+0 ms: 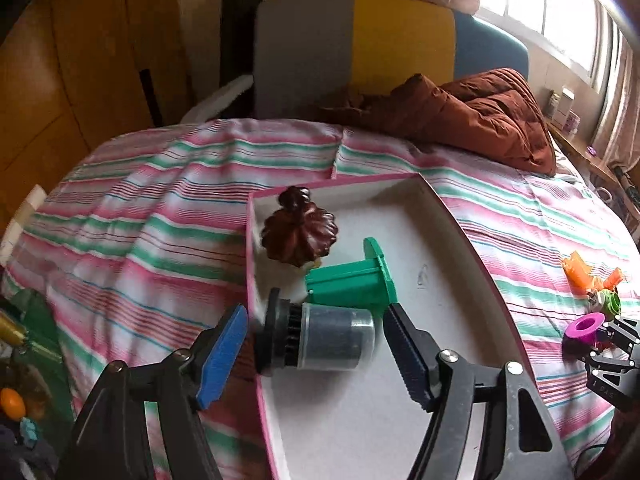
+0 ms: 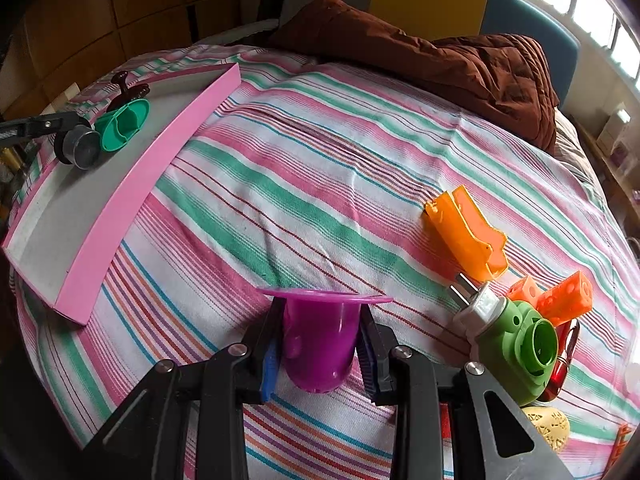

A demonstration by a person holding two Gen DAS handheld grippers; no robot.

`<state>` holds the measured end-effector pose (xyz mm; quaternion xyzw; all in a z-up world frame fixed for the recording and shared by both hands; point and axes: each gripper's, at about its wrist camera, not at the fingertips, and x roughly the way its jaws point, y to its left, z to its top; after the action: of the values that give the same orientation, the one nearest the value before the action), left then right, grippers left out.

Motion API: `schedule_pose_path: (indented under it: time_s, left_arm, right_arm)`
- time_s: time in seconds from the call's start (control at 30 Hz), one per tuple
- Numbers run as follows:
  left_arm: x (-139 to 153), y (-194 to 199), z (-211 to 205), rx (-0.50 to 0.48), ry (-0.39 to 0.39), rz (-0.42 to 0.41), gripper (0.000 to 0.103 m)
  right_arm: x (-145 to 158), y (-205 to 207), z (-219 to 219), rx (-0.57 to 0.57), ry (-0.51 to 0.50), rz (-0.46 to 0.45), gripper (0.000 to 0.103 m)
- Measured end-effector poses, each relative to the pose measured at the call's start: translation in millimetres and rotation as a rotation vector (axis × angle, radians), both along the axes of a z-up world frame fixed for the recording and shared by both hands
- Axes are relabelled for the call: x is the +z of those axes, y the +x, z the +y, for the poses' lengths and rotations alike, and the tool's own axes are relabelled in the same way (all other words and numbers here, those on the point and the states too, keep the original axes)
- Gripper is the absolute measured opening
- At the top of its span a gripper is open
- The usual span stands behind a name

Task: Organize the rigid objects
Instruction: 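Carry the black cup to the tray and release it beside the green spool, then carry the magenta funnel to the tray and open the right gripper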

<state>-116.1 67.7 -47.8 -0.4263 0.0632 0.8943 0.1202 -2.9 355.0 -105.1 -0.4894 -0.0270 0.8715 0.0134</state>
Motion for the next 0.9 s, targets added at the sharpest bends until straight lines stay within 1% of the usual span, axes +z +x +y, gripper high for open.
schedule_pose_path:
  time_s: [0.07,0.1,0.13,0.23,0.4,0.6,0.8,0.9]
  left_arm:
    - [6.3,9.1,-3.8,0.036,-0.012,0.025,0.072]
    - [10.6,20.1,-6.4,0.050,-0.004,0.051,0.072]
    - [12.4,27.9,-8.2,0.053,0.003,0.065,0.072]
    - [16.5,49.5,-8.8,0.053,-0.015,0.093,0.072]
    - [23.5,71.7,-7.8,0.035,-0.006,0.095,0.072]
    - [23.6,84.3,-4.3,0.025,0.008,0.072,0.072]
    - [18.8,93.2,-6.6,0.028,0.001,0.056,0.072]
    - [18.5,95.3,-10.7,0.036,-0.013,0.066,0.072]
  right_arm:
    - [-0.4,-0.3,0.2,0.001,0.005,0.001,0.033]
    - [-0.5,-0.4,-0.5,0.002,0.008,0.001,0.033]
    - [-1.0,-0.5,-1.4,0.002,0.010,0.002,0.033]
    - [-1.5,-0.3,-2.8,0.004,0.016,0.003,0.033]
    - [-2.7,-2.0,-4.7,0.007,0.033,0.007,0.033]
    - [-2.4,2.0,-6.6,0.011,0.054,0.019,0.033]
    - [-2.5,4.1,-7.2,0.002,0.063,0.025,0.033]
    - [-2.4,4.1,-4.5,-0.011,0.043,0.025,0.032]
